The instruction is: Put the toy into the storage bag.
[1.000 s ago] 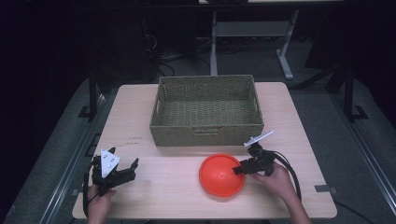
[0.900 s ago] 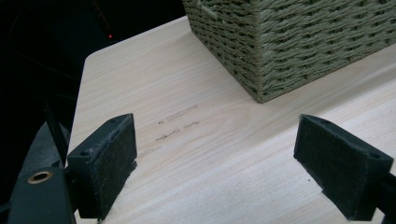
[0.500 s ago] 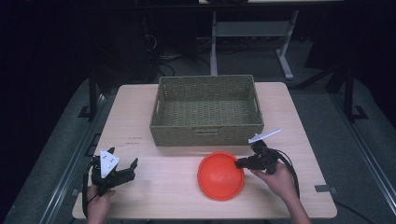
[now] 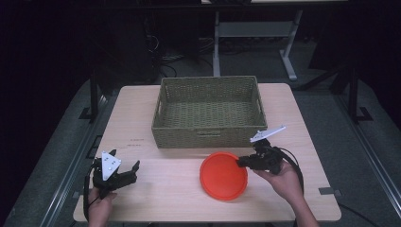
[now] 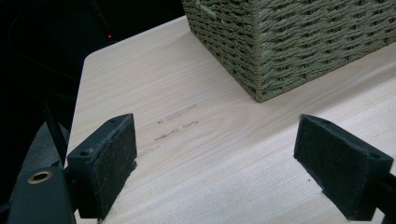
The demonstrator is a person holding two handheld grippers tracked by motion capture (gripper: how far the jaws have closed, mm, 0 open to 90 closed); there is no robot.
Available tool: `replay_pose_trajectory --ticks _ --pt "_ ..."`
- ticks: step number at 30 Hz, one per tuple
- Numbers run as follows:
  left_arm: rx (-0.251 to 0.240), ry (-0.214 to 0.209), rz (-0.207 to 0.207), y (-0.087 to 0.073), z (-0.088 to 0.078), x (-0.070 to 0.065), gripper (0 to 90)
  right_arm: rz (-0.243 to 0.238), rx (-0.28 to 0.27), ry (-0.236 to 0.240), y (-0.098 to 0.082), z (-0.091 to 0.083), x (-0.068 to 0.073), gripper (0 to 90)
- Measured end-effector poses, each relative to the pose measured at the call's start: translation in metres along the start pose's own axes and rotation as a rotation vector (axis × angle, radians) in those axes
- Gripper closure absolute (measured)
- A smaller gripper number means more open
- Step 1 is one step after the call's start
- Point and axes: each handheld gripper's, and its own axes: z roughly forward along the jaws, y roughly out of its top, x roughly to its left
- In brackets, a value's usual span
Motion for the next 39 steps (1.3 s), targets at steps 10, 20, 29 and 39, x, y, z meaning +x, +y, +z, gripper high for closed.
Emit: replay_pose_trajectory --ticks 10,20,29,39 --pt "-0.001 -0.003 0.01 -0.001 0.0 0.0 12.7 -0.048 -0.003 -0.041 0.016 -0.024 0.009 82.6" --pt "0.017 0.001 0.021 -0.001 -0.001 0.0 12.7 -0.067 -0.004 -0.063 0.034 -0.042 0.011 82.6" --pt "0.005 -0.002 0.015 -0.001 0.0 -0.002 12.7 -0.075 -0.012 -0.085 0.051 -0.058 0.011 82.6" --pt "0.008 -0.001 0.023 -0.001 0.0 -0.002 12.7 -0.103 -0.029 -0.113 0.076 -0.073 0.014 82.5"
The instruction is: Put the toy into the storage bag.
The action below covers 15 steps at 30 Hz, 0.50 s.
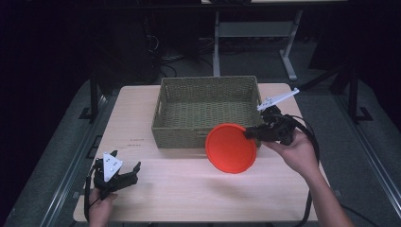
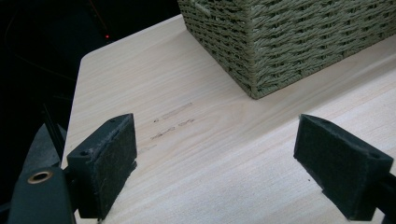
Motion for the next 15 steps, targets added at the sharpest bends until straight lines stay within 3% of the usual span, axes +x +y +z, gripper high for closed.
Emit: replay_pose_trajectory --ticks 15 --pt "0.002 0.005 -0.002 -0.001 0.001 0.001 12.7 0.003 -0.014 -0.017 0.028 -0.012 -0.009 82.5"
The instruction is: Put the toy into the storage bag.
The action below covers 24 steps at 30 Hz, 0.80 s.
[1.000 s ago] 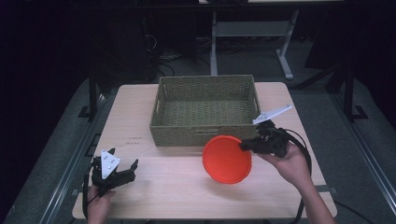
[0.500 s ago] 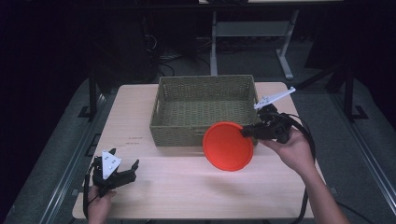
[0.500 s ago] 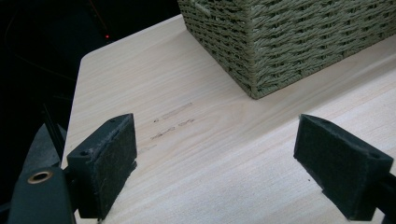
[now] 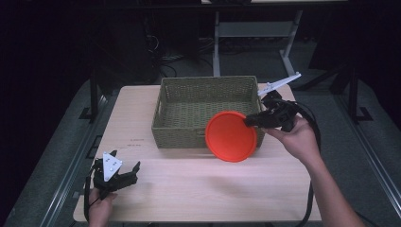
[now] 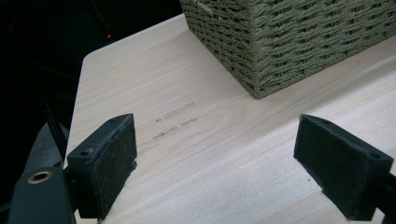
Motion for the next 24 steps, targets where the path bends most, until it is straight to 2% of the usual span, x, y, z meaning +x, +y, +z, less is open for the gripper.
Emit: replay_pose_trajectory --ticks 24 --pt "0.0 -0.007 0.002 0.0 0.0 0.0 12.7 -0.019 -0.008 -0.035 0.042 -0.002 -0.003 82.5"
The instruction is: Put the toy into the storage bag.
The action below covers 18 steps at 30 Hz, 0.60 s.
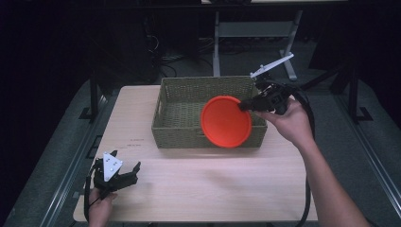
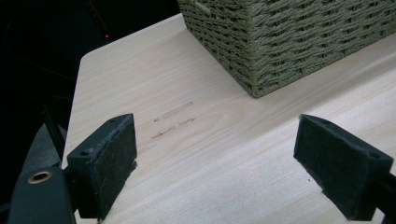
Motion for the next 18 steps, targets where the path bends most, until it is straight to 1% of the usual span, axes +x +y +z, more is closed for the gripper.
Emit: replay_pose_trajectory --ticks 1,2,10,16,18 --pt "0.0 0.0 -0.002 0.0 0.0 0.0 12.7 0.003 0.002 -0.001 0.002 0.0 0.0 82.5" --pt "0.007 0.001 0.006 0.0 -0.001 0.001 12.7 0.006 0.002 -0.003 0.003 0.0 -0.001 82.5" --pt "0.006 -0.003 0.004 0.0 0.0 0.0 12.7 0.015 0.008 -0.008 0.012 0.003 -0.006 82.5" --pt "-0.001 -0.003 0.01 0.0 0.0 -0.001 12.7 0.005 0.005 -0.02 0.022 0.003 -0.007 82.5" --pt "0.005 -0.004 0.006 0.0 0.0 0.0 12.7 0.004 0.005 -0.024 0.025 0.004 -0.007 82.5"
